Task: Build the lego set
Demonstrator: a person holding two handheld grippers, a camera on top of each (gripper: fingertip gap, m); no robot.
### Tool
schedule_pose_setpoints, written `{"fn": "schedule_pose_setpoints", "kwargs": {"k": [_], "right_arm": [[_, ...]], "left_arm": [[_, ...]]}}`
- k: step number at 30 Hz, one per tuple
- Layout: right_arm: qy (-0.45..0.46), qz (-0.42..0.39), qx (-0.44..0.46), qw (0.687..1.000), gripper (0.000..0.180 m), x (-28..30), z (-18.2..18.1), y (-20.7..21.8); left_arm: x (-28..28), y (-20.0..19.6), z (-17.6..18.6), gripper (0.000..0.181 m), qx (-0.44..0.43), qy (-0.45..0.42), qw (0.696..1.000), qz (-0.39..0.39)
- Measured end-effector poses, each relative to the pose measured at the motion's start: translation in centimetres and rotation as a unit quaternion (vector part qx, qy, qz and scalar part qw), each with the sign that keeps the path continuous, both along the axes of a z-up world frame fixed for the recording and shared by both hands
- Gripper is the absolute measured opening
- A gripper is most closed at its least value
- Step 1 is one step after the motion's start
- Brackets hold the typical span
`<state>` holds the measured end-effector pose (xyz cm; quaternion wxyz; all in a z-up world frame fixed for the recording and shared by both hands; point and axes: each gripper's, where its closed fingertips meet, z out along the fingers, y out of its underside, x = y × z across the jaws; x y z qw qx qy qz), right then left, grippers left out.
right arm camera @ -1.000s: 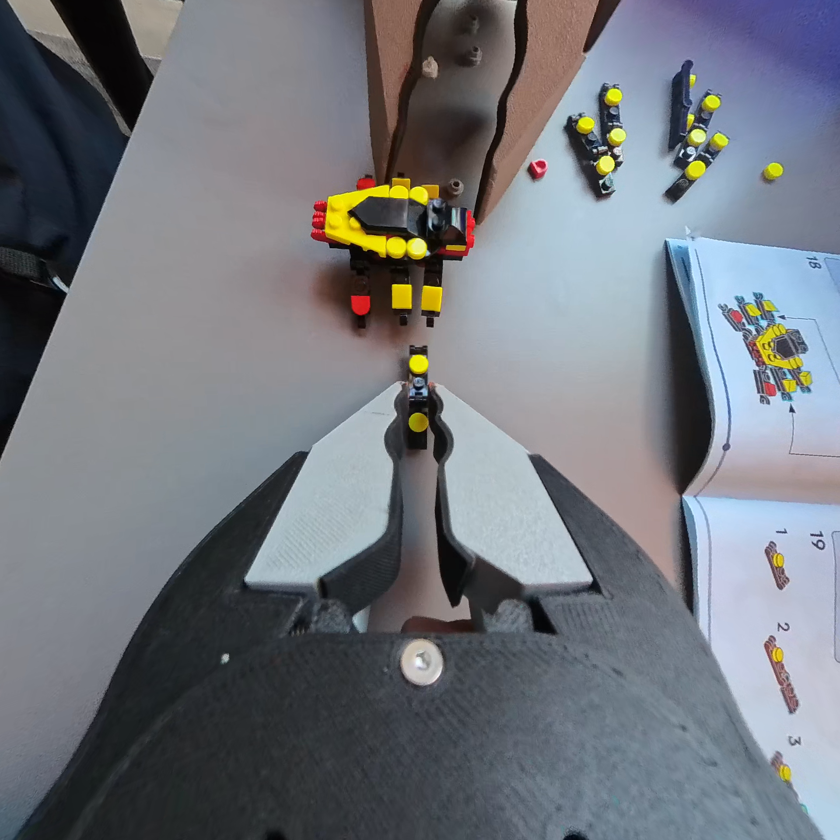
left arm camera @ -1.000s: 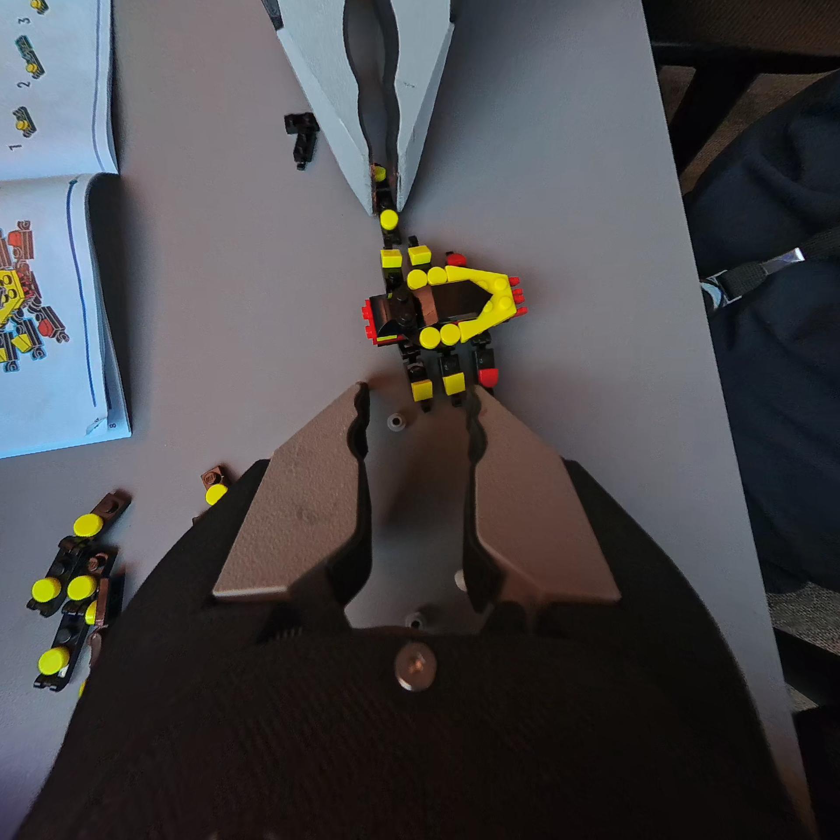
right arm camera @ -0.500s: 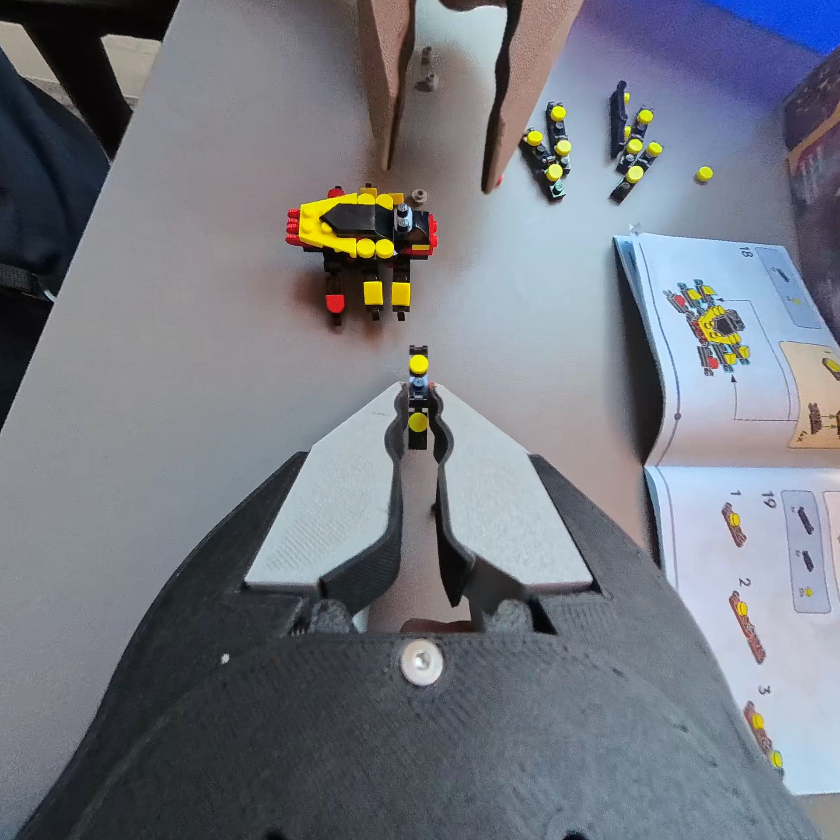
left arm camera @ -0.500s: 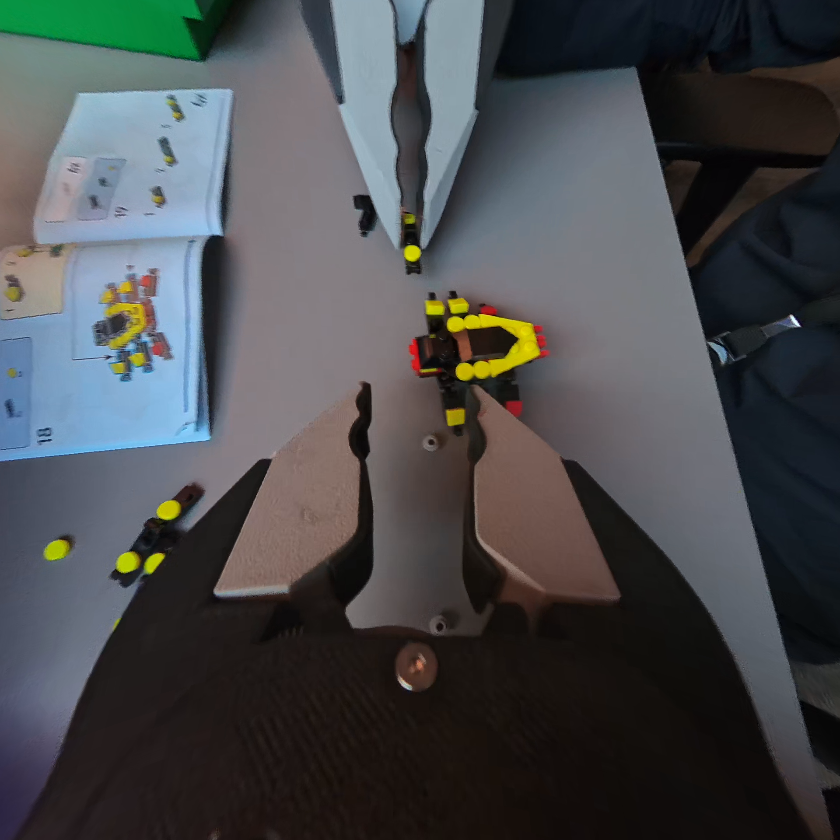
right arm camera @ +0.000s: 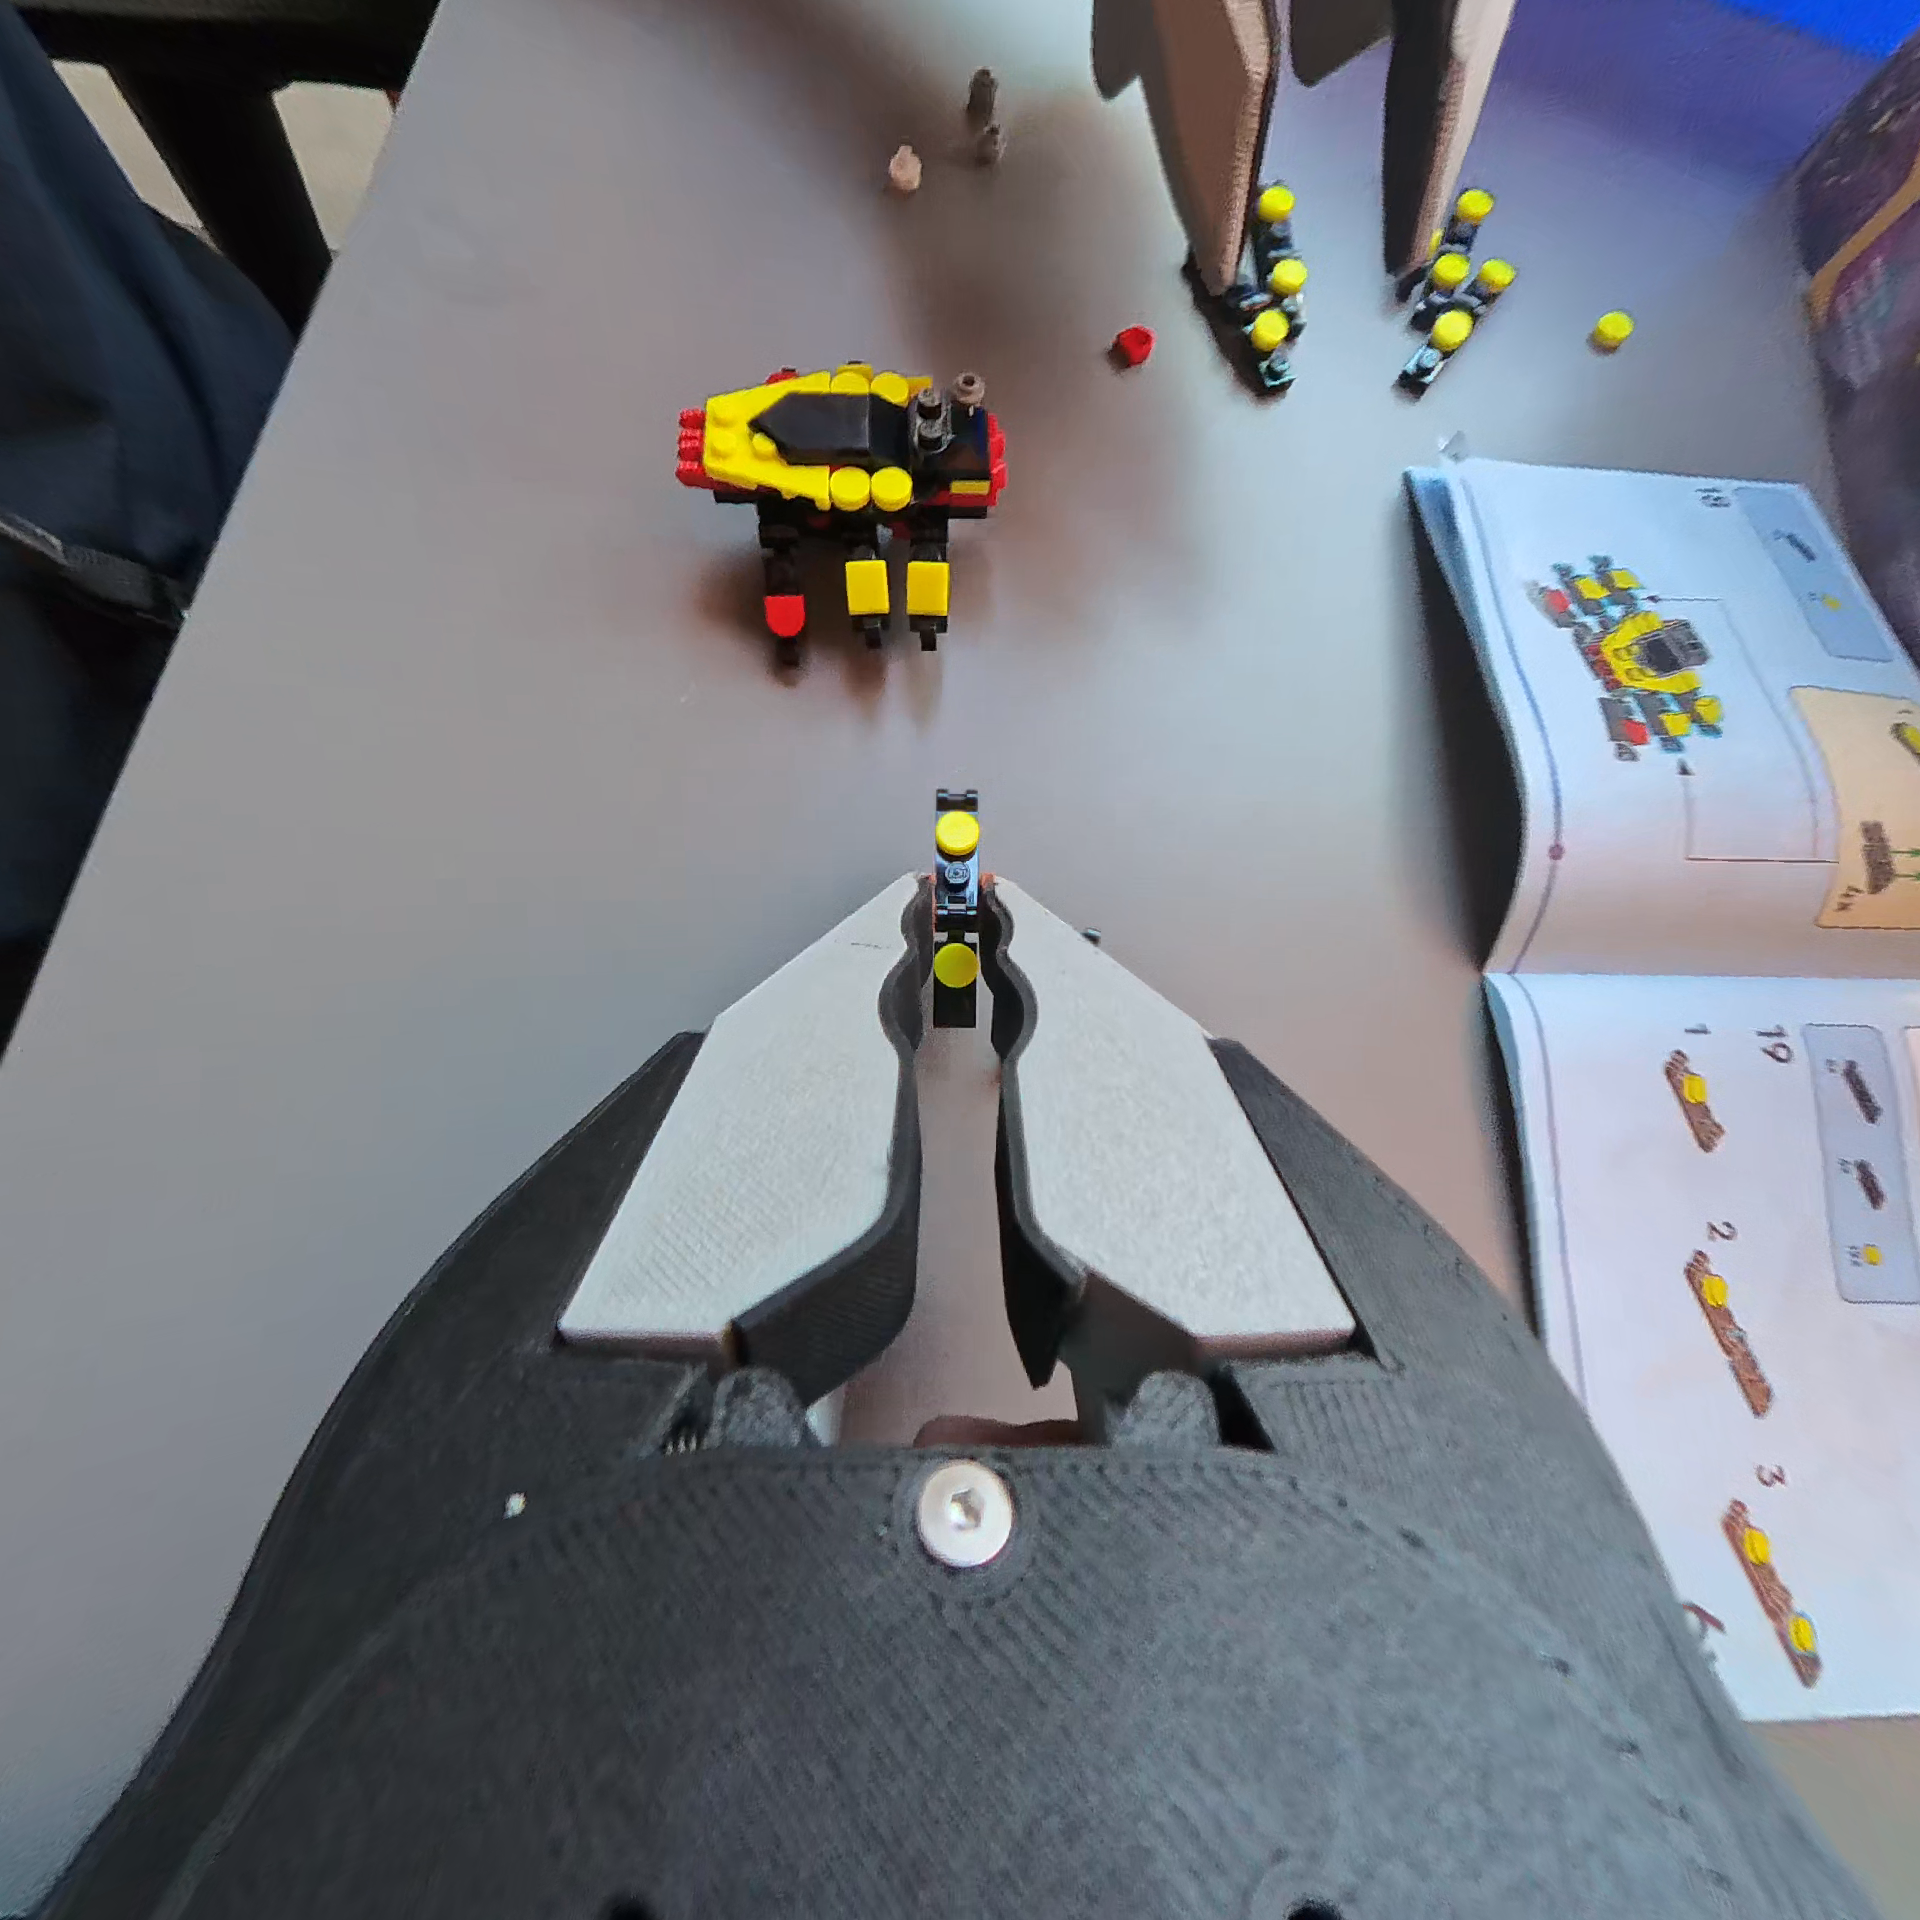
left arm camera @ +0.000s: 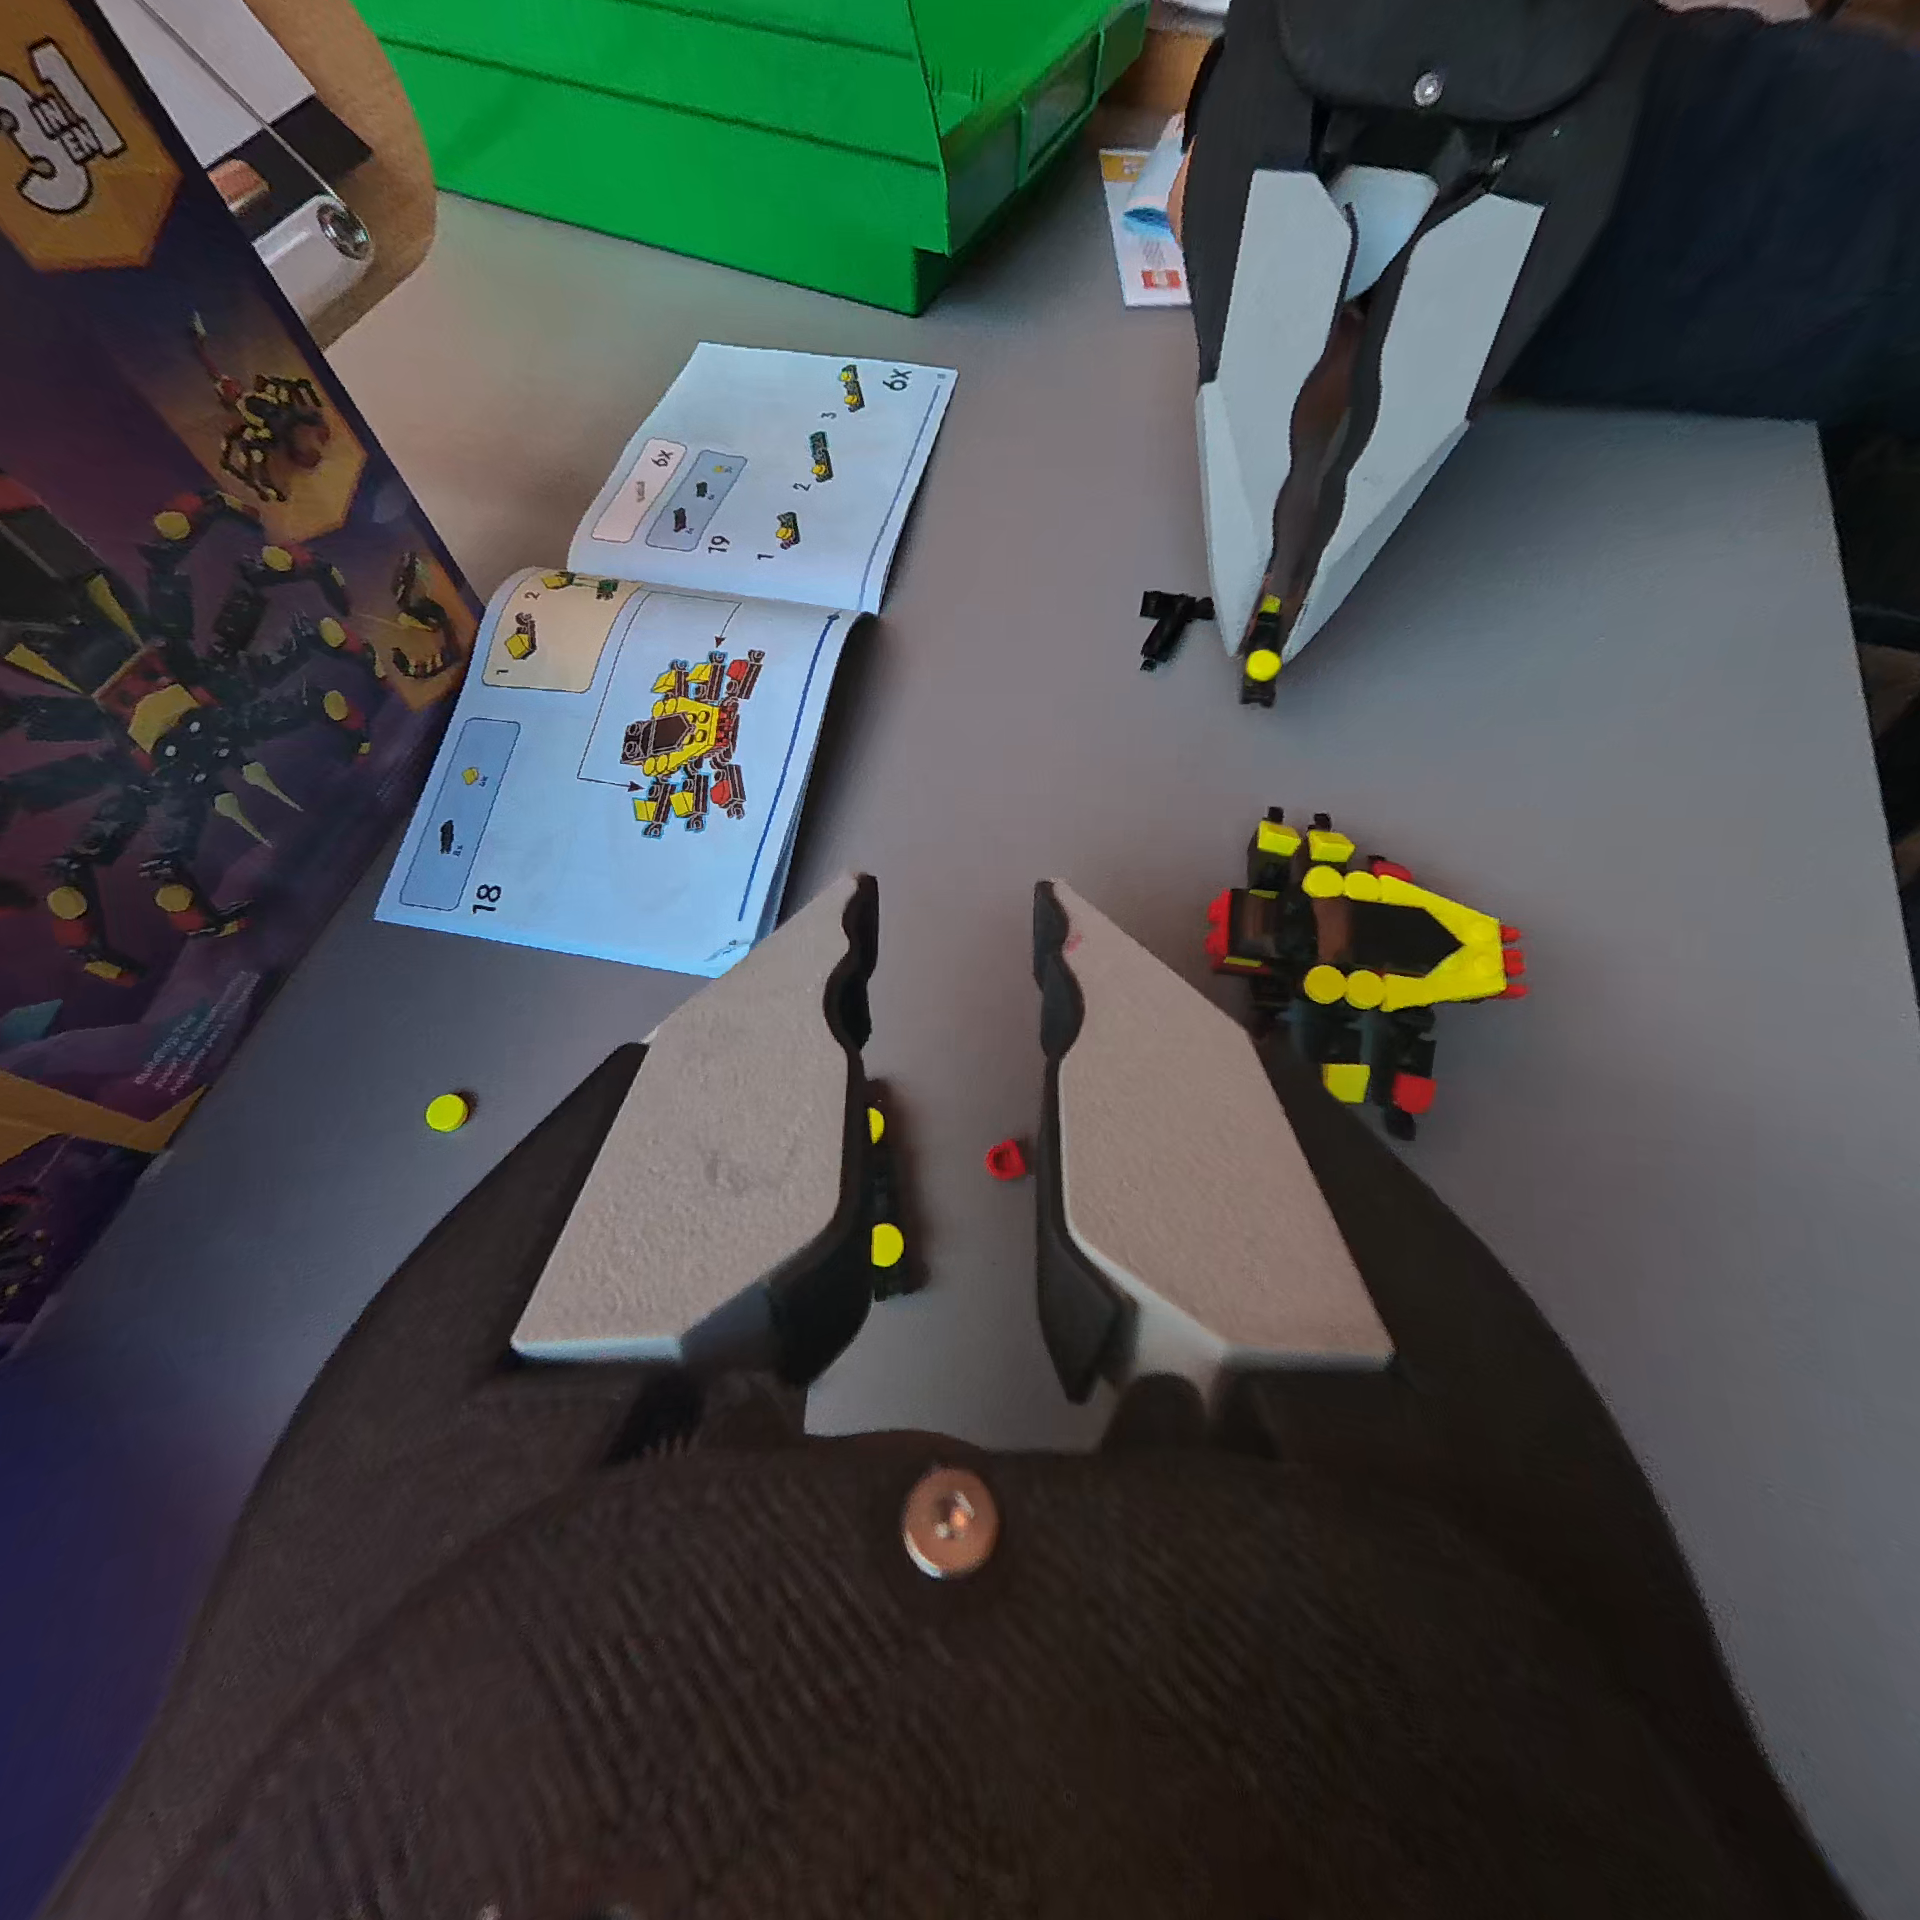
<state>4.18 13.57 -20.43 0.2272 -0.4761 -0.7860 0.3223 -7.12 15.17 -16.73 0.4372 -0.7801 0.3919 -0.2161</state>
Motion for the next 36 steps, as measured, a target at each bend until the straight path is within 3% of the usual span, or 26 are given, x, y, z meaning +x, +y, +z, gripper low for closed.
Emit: {"fn": "schedule_pose_setpoints", "kwargs": {"k": [12,36], "right_arm": [[-0.017,0.01,0.004,1.0,0.008,-0.1,-1.0,-0.6],[0.09,-0.087,0.04,0.991,0.016,0.9,4.1,4.7]], "left_arm": [[-0.7,0.6,-1.4,0.025,-0.01,0.032,0.999,0.022],[-2.3,2.3,-0.9,0.023,0.014,0.031,0.996,0.079]]}}
